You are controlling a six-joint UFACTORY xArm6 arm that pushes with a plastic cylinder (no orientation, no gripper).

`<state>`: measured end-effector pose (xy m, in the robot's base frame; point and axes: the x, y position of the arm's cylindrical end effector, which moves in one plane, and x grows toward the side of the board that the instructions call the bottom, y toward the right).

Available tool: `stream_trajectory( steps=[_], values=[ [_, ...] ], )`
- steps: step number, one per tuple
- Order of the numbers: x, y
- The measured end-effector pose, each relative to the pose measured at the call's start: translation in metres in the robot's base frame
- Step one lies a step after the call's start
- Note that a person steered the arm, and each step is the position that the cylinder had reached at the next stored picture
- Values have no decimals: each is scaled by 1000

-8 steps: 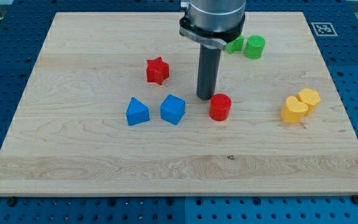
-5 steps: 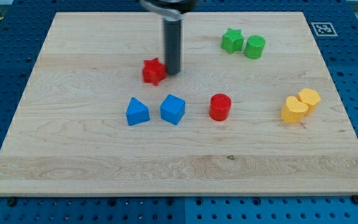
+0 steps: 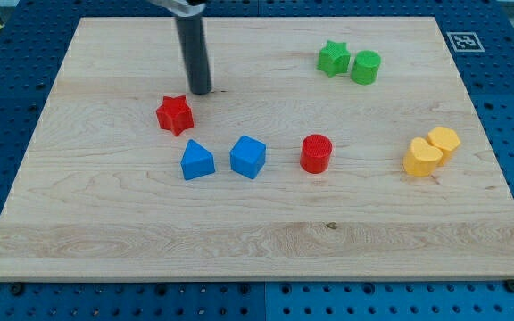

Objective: Move the red star to the center left

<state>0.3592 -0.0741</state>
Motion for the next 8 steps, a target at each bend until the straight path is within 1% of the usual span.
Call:
stream_trajectory(
  steps=[1,2,4,8],
  values=[
    [25,2],
    [37,2],
    [42,0],
    [44,-72]
  ],
)
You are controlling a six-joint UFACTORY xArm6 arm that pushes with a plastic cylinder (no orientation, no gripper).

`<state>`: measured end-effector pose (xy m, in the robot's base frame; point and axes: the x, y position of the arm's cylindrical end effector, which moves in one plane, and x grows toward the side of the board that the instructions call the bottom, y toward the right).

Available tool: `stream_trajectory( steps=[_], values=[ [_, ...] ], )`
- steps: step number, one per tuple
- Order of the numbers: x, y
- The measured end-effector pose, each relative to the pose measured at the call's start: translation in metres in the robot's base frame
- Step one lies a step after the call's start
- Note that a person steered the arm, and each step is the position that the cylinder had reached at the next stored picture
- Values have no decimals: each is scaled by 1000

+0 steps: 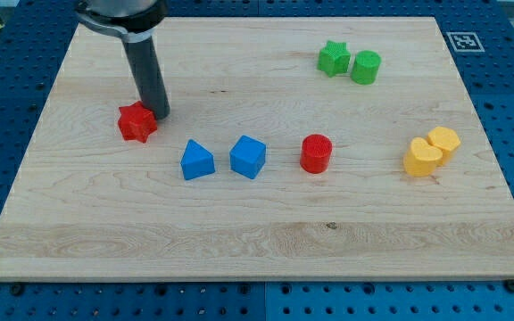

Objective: Move the red star to the center left

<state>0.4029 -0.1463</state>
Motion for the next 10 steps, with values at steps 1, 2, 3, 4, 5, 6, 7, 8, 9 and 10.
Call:
stream_trajectory(
  steps=[1,2,3,4,5,6,7,8,9,10],
  values=[
    [0,-13],
    [0,-30],
    [0,-36],
    [0,-39],
    [9,-39],
    [33,-39],
    [41,-39],
    [41,-42],
    [42,-44],
    [46,-45]
  ],
)
